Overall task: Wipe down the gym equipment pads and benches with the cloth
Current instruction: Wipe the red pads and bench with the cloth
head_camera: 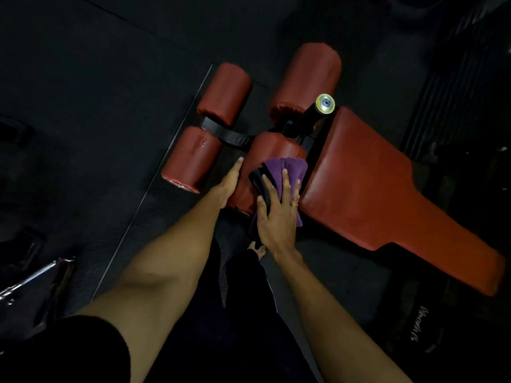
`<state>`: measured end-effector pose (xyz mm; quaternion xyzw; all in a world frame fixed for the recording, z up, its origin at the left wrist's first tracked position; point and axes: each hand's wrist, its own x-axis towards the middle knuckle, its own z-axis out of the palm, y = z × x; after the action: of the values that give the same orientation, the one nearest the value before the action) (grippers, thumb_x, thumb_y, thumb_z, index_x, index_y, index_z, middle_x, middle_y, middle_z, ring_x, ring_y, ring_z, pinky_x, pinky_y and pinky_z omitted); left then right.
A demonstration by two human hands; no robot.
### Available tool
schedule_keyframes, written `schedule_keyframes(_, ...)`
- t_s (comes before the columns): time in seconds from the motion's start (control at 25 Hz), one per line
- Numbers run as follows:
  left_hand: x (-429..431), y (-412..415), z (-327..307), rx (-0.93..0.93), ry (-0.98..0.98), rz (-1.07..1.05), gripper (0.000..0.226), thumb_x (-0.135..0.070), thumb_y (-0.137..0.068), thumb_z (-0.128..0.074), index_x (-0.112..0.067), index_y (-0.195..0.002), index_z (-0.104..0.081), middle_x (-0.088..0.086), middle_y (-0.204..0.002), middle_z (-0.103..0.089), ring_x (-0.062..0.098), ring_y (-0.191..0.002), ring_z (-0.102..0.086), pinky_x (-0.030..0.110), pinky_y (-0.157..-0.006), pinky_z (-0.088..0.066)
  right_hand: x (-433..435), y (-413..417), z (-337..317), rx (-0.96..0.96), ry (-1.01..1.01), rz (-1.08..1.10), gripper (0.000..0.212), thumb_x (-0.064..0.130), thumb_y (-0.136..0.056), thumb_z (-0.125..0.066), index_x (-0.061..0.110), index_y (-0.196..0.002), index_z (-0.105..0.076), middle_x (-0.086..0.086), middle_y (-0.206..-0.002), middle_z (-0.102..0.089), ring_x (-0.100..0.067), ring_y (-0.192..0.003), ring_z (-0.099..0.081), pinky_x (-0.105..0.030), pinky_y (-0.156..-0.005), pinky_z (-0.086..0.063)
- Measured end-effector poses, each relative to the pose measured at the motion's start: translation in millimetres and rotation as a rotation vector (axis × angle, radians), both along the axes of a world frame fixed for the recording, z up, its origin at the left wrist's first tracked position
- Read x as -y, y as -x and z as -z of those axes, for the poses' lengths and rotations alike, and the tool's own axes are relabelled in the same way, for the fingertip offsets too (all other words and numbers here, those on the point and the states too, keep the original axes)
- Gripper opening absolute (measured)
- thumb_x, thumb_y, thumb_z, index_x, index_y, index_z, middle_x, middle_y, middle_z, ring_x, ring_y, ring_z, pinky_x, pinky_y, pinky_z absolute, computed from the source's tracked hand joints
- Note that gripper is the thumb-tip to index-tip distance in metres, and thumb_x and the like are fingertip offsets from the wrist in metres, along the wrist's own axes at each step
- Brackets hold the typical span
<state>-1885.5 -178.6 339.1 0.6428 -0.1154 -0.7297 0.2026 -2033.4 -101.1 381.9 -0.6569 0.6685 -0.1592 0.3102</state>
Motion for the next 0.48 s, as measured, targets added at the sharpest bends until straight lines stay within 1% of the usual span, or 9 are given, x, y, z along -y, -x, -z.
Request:
schedule_keyframes(0.08, -0.5, 2.6, 1.6, 0.066, 0.045, 0.014, 0.075, -0.071, -0.099, -0.027, -0.019, -0.143, -0.056, 0.015, -0.134, -0.063, 0.028, -0.111, -0.065, 0.041, -0.100, -0.051, -1.6, 1.6, 0.8, -0.011, 0.007, 0.000, 0.056, 0.041, -0.102, -0.036, 0.030, -0.157, -0.037, 0.010, -0.171, 0.002, -0.023, -0.157, 0.016, -0.059, -0.125, -0.014)
schedule_keyframes(0.16, -0.7, 5.8, 0.7, 0.127, 0.045, 0.023, 0.079, -0.074, -0.098, -0.026, -0.017, -0.145, -0.055, 0.017, -0.138, -0.060, 0.031, -0.120, -0.061, 0.048, -0.109, -0.046, -2.8, 4.5, 2.9, -0.005, 0.009, 0.010, 0.057, 0.041, -0.101, -0.034, 0.030, -0.157, -0.036, 0.010, -0.171, 0.002, -0.024, -0.157, 0.015, -0.057, -0.126, -0.014)
schedule_keyframes(0.28, -3.7, 11.6, 0.1, 0.227, 0.046, 0.033, 0.090, -0.079, -0.094, -0.023, -0.012, -0.147, -0.052, 0.016, -0.140, -0.058, 0.034, -0.127, -0.057, 0.050, -0.113, -0.041, -8.5, 5.7, 4.7, -0.008, 0.026, 0.028, 0.057, 0.038, -0.102, -0.037, 0.027, -0.157, -0.036, 0.006, -0.172, 0.000, -0.028, -0.157, 0.013, -0.059, -0.125, -0.014)
schedule_keyframes(0.36, -4.4, 13.7, 5.4, 0.308, 0.032, 0.040, 0.107, -0.090, -0.081, -0.021, -0.012, -0.145, -0.053, 0.017, -0.143, -0.056, 0.034, -0.128, -0.055, 0.049, -0.113, -0.039, -8.8, -0.6, 4.2, -0.062, 0.083, -0.052, 0.056, 0.035, -0.101, -0.040, 0.026, -0.156, -0.041, 0.002, -0.172, -0.008, -0.030, -0.158, 0.010, -0.059, -0.126, -0.008)
schedule_keyframes(0.4, -5.2, 14.4, 4.7, 0.334, 0.017, 0.045, 0.108, -0.091, -0.080, -0.020, -0.011, -0.144, -0.055, 0.017, -0.142, -0.057, 0.035, -0.127, -0.056, 0.048, -0.113, -0.040, -2.9, -3.1, 3.4, -0.091, 0.106, -0.119, 0.055, 0.033, -0.099, -0.041, 0.026, -0.154, -0.044, 0.001, -0.171, -0.013, -0.031, -0.158, 0.007, -0.059, -0.126, -0.005)
schedule_keyframes(0.48, -4.4, 15.9, 9.2, 0.395, 0.000, 0.032, 0.098, -0.083, -0.089, -0.019, -0.009, -0.143, -0.056, 0.019, -0.141, -0.058, 0.035, -0.127, -0.056, 0.047, -0.112, -0.041, 23.8, -3.2, 3.0, -0.143, 0.134, -0.228, 0.055, 0.032, -0.096, -0.043, 0.029, -0.150, -0.050, 0.002, -0.170, -0.020, -0.031, -0.158, 0.002, -0.058, -0.126, -0.003)
